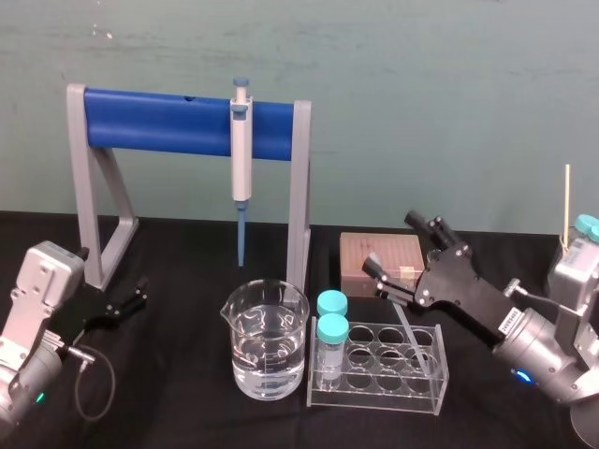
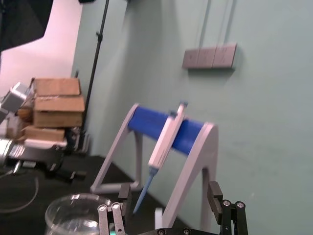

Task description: Pick up the stirring rod with one hand, then place it down.

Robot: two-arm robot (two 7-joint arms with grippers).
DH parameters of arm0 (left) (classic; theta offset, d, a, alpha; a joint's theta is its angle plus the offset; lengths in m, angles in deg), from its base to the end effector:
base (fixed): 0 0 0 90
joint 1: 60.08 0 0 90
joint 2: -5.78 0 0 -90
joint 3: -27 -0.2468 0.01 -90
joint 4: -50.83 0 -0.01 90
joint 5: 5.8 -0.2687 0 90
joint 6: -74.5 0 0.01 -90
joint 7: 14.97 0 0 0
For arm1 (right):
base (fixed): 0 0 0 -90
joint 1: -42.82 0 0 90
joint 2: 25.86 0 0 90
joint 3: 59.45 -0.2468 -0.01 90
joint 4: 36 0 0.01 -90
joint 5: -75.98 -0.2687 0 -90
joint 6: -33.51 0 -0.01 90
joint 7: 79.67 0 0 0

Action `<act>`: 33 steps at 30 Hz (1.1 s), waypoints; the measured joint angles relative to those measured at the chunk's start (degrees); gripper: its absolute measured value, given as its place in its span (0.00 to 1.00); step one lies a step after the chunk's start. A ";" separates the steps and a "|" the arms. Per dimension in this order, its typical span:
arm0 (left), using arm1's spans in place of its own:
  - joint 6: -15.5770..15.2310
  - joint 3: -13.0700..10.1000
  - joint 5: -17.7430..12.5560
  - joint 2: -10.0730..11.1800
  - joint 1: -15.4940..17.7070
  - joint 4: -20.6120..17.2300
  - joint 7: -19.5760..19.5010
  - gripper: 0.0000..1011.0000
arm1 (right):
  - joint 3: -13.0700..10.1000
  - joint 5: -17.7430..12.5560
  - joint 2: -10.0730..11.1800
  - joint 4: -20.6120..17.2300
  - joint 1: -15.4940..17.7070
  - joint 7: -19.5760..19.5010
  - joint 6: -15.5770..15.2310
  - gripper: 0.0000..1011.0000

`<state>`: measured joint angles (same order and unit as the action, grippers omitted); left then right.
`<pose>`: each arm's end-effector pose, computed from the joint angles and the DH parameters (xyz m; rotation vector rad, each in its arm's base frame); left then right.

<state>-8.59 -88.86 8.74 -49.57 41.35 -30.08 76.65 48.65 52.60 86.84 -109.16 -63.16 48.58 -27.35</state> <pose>0.3131 0.0687 -0.2597 0.3044 -0.2853 1.2479 0.3442 -0.0515 -0.2539 0.1624 -0.3687 -0.7139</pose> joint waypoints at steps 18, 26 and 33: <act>0.00 0.00 0.00 0.00 0.00 0.00 0.00 0.99 | -9.19 1.18 -2.32 -9.33 7.72 -12.28 -3.59 0.99; 0.00 0.00 0.00 0.00 0.00 0.00 0.00 0.99 | -11.27 2.09 -1.33 -10.92 10.54 -14.85 -11.76 0.99; 0.00 0.00 0.00 0.00 0.00 0.00 0.00 0.99 | -10.93 2.50 -0.26 -11.22 11.23 -16.57 -21.51 0.99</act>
<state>-8.59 -88.86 8.75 -49.57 41.35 -30.07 76.65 37.72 55.10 86.57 -120.38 -51.93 32.01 -48.86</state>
